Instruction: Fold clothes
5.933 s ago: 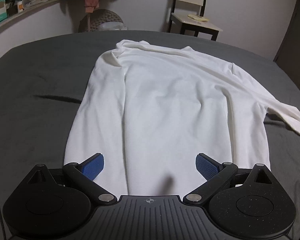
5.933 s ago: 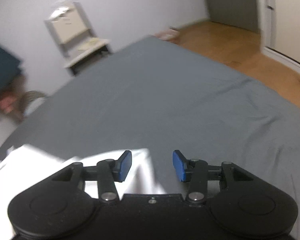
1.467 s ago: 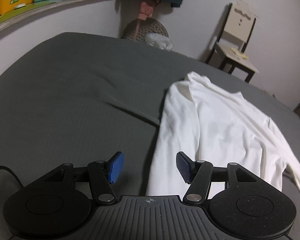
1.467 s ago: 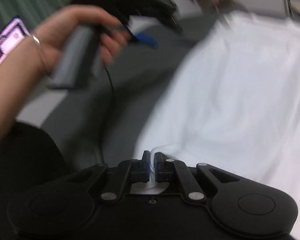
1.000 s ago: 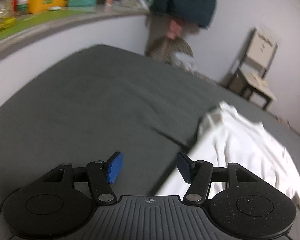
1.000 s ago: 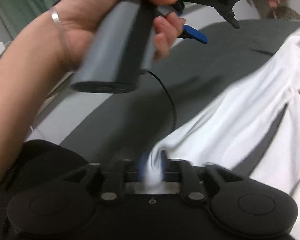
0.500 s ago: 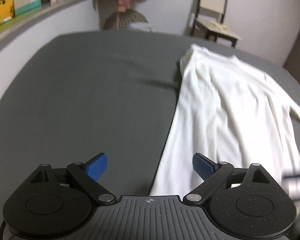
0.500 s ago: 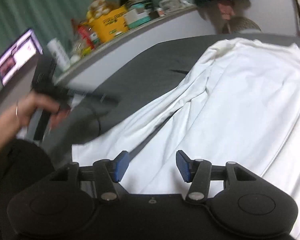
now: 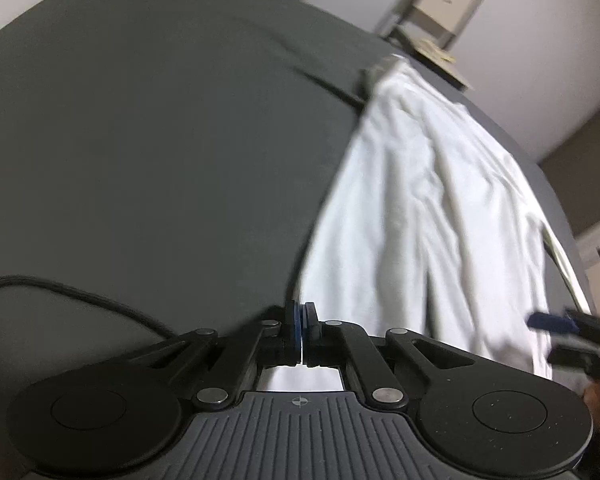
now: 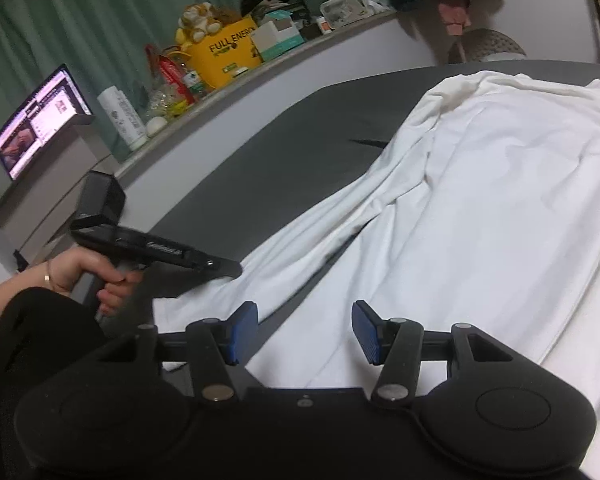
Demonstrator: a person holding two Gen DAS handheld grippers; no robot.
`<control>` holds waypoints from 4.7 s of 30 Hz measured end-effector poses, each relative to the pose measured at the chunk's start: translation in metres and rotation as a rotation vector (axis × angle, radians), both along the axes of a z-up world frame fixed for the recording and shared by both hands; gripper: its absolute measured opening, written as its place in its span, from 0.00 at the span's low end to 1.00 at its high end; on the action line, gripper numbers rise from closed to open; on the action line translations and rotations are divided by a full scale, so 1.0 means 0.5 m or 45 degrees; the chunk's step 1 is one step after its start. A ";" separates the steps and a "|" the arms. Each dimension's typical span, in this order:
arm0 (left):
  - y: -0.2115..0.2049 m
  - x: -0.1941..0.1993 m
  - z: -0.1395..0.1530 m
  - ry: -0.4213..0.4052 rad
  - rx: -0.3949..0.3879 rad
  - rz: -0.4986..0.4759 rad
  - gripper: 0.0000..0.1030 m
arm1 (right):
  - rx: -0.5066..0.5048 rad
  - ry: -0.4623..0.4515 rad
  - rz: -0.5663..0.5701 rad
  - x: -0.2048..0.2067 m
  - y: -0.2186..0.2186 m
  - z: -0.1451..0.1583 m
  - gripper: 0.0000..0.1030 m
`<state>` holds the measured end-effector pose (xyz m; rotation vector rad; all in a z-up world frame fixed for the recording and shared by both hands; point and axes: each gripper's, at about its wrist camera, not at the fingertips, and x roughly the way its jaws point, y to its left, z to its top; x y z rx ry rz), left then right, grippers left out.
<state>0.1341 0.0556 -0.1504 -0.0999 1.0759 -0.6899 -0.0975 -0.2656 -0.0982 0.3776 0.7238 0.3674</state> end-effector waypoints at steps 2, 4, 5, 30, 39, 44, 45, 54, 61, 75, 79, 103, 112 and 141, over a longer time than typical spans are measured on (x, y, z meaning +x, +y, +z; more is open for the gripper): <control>-0.006 -0.007 0.011 -0.054 0.042 0.023 0.00 | -0.001 -0.005 -0.014 0.001 -0.001 0.001 0.50; 0.001 0.006 0.033 -0.109 0.081 0.088 0.00 | -0.001 -0.010 -0.029 0.002 -0.002 0.002 0.50; 0.009 0.019 0.048 -0.136 0.100 0.133 0.00 | -0.003 -0.010 -0.036 0.001 -0.003 0.002 0.50; 0.009 0.478 0.169 -0.562 0.807 0.620 0.00 | 0.022 0.081 -0.126 0.042 -0.056 -0.034 0.50; -0.014 0.510 0.063 -0.366 0.950 0.694 0.00 | 0.020 0.084 -0.155 0.043 -0.082 -0.027 0.50; -0.058 0.419 0.140 -0.562 0.732 0.648 0.74 | -0.065 0.036 -0.340 0.052 -0.160 0.006 0.50; -0.077 0.385 0.163 -0.621 0.656 0.598 0.92 | -0.082 0.026 -0.378 0.054 -0.175 0.013 0.50; -0.252 0.078 0.228 -0.386 0.158 -0.098 0.94 | -0.113 0.170 -0.672 -0.018 -0.297 0.019 0.50; -0.312 -0.033 0.136 -0.181 0.317 -0.328 0.93 | 0.025 0.341 -0.779 -0.105 -0.329 -0.014 0.44; -0.363 -0.113 0.088 -0.005 0.615 -0.590 0.39 | -0.206 0.368 -0.408 -0.142 -0.168 -0.011 0.44; -0.364 -0.131 0.102 -0.009 0.614 -0.625 0.25 | -0.367 0.369 -0.267 -0.166 -0.137 0.015 0.44; -0.314 -0.153 0.147 0.152 0.602 -0.530 0.60 | -1.073 0.528 0.248 -0.199 -0.045 -0.026 0.32; -0.283 -0.162 0.141 0.251 0.591 -0.489 0.77 | -1.146 0.494 0.245 -0.195 -0.029 -0.036 0.12; -0.137 -0.179 0.144 0.285 0.536 -0.542 0.59 | -0.869 0.698 -0.487 -0.260 -0.434 0.049 0.04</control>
